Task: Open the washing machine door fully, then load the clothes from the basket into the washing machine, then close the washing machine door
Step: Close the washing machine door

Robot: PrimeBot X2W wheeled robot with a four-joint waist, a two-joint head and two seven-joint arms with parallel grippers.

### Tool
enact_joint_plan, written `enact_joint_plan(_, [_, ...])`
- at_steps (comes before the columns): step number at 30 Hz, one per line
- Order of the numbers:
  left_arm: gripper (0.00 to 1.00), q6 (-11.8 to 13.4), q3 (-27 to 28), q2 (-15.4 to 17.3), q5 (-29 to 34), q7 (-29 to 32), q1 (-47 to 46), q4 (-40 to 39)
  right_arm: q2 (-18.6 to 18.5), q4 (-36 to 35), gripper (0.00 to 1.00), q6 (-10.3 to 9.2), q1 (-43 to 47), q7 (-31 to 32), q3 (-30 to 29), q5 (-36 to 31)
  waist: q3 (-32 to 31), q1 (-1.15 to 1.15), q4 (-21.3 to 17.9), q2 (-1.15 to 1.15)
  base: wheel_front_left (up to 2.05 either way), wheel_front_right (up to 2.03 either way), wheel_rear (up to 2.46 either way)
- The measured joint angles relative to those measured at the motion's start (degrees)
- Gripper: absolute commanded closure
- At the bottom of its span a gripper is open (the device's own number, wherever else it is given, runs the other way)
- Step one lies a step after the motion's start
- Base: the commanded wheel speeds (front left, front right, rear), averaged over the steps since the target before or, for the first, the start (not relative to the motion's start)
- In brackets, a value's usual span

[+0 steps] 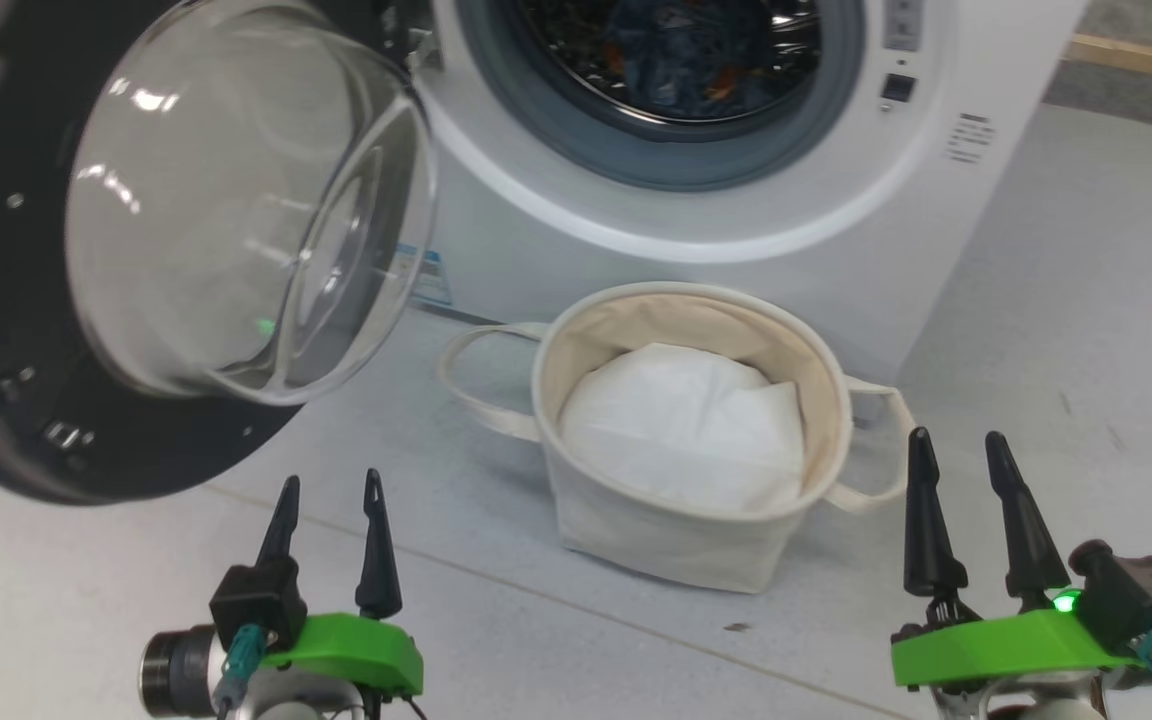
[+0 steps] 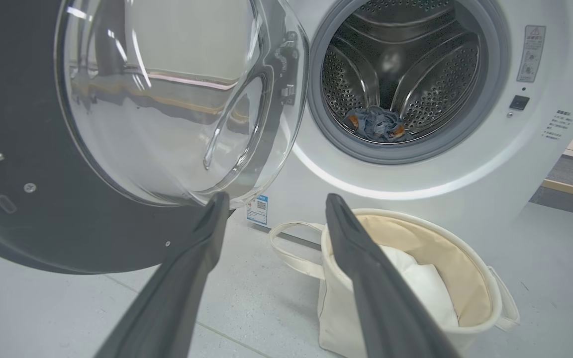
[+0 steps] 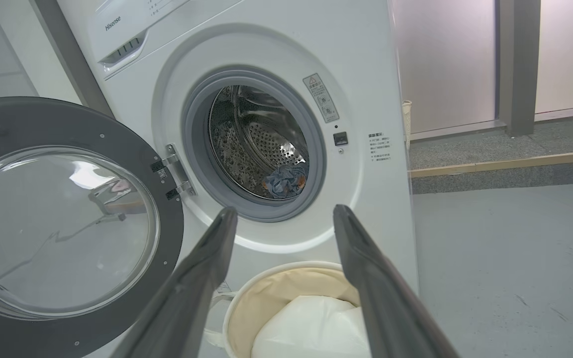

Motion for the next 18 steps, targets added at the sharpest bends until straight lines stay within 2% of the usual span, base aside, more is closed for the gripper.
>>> enact_joint_plan(8, [0.0,1.0,-0.2,0.0,0.0,0.0,0.0,-1.5,0.0,-1.1,0.0,0.0,-0.2,0.0,0.9,-1.2,0.6,0.0,6.4,0.0,0.0,0.0,0.0])
enact_joint_plan(18, [0.0,1.0,-0.8,0.0,-1.7,0.0,0.0,-2.2,0.0,-1.2,0.0,0.0,-0.3,0.0,1.4,-1.8,1.2,0.0,13.5,0.0,0.0,0.0,0.0])
